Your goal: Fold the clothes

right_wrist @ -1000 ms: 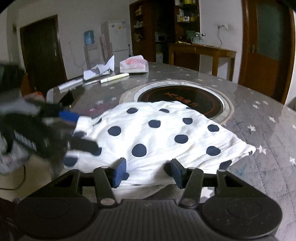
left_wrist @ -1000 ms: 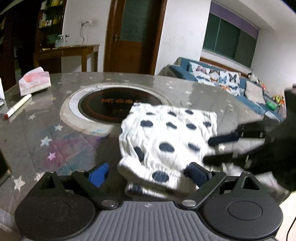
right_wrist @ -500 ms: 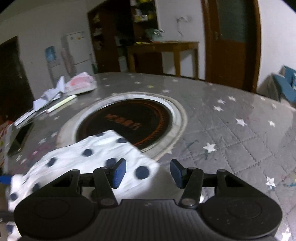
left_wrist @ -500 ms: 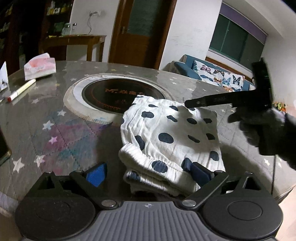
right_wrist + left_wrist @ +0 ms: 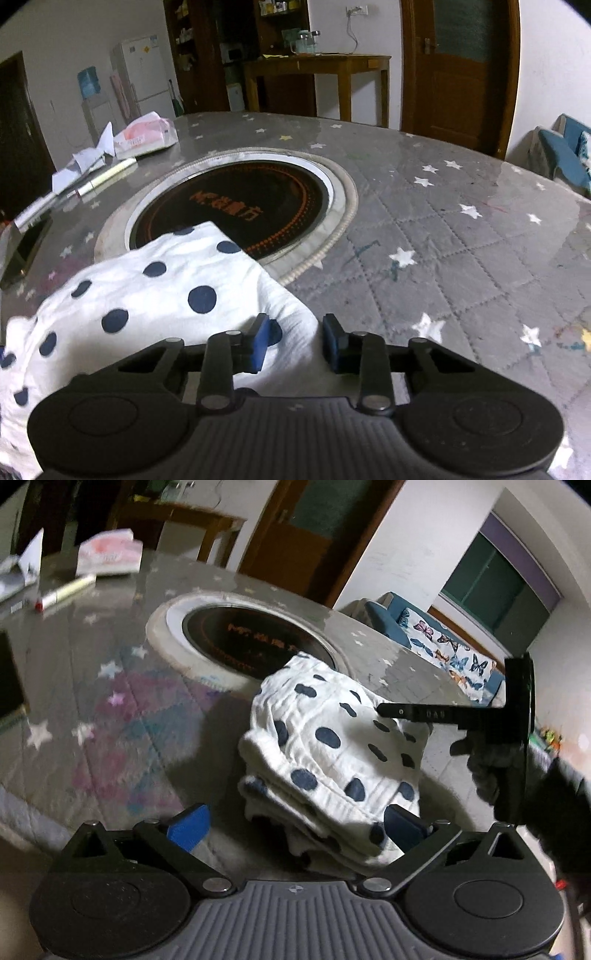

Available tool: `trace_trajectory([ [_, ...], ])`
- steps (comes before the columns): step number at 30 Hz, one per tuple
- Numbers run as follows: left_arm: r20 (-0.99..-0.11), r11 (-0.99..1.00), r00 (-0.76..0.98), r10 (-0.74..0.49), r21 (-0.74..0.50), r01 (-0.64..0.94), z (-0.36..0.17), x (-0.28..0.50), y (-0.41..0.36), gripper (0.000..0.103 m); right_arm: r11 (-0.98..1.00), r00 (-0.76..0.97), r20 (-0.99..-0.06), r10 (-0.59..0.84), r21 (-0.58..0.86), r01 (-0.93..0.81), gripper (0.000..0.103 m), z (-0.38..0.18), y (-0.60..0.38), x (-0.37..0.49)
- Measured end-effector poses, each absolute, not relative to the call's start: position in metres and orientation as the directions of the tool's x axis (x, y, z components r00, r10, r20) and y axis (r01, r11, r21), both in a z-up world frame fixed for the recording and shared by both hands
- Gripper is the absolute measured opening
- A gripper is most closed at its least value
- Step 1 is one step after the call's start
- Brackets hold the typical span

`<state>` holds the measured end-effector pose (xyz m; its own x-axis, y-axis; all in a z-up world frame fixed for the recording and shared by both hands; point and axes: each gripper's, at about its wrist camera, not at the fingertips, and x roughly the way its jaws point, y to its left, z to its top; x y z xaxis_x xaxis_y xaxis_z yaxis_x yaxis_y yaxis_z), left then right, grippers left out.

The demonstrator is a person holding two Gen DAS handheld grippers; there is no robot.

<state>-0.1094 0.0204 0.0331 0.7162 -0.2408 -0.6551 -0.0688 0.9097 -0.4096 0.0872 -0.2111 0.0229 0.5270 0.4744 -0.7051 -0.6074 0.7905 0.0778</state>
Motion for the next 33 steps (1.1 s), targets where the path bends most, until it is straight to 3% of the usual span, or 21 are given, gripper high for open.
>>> trace_trajectory([
  [4,-0.663,0.898,0.702,-0.259,-0.434,-0.079,0.029,-0.106,0.019,0.096,0.804,0.555,-0.71,0.434,0.028,-0.594,0.03,0.026,-0.221,0.072],
  [13,-0.657,0.887,0.701,-0.276,-0.455,-0.077,0.027,-0.082,0.02,0.063,0.846,0.612,-0.71,0.348,-0.044,-0.531,0.03,0.027,-0.253,0.028],
  [17,-0.655,0.9,0.705,-0.271,-0.433,-0.056,0.027,-0.062,0.017,0.062,0.868,0.648,-0.704,0.29,-0.09,-0.487,0.03,0.028,-0.261,0.001],
  [24,-0.644,0.926,0.716,-0.268,-0.378,0.007,0.035,-0.031,0.007,0.061,0.912,0.651,-0.7,0.294,0.002,-0.41,0.031,0.029,-0.287,-0.044],
  [29,-0.63,0.918,0.728,-0.271,-0.396,-0.001,0.042,-0.04,0.016,0.066,0.881,0.693,-0.656,0.299,-0.09,-0.465,0.032,0.044,-0.283,-0.069],
  [33,-0.616,0.904,0.75,-0.241,-0.423,-0.056,0.047,-0.054,0.033,0.072,0.805,0.67,-0.608,0.426,-0.084,-0.588,0.038,0.063,-0.263,-0.077],
])
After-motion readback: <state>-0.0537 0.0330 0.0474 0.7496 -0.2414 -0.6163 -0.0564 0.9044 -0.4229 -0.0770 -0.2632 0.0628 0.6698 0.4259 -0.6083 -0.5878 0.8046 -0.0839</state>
